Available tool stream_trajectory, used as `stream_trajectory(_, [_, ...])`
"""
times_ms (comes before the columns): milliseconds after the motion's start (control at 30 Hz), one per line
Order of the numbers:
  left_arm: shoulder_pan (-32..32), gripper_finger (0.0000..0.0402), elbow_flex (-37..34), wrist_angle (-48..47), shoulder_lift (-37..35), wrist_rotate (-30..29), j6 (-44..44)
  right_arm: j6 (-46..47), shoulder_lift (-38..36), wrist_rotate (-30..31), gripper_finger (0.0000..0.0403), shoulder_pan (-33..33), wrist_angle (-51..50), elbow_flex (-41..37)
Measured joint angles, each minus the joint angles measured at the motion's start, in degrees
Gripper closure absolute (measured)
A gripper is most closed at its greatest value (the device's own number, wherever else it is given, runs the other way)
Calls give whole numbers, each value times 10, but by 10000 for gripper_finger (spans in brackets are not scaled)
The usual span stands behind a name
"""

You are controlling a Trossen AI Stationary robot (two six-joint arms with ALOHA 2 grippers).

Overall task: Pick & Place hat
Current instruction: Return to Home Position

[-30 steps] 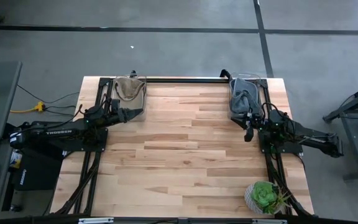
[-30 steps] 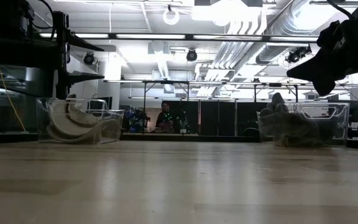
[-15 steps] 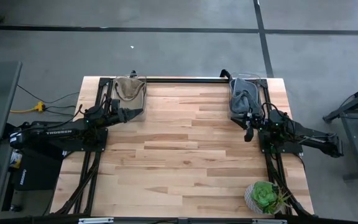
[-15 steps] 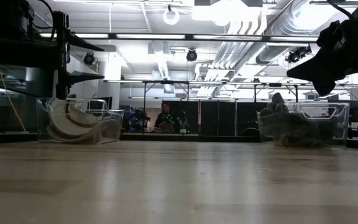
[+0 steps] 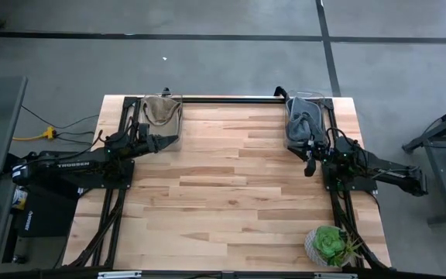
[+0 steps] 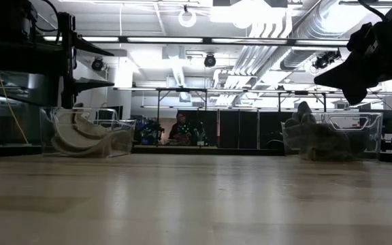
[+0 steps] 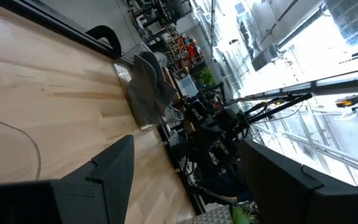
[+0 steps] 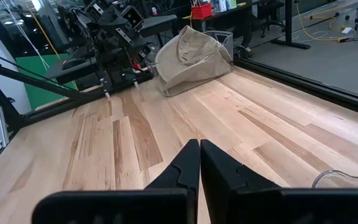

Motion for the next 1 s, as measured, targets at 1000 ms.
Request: stream_trajectory(1000, [0,149,0,0,0,0,0,0,0,0,395,0,0,0])
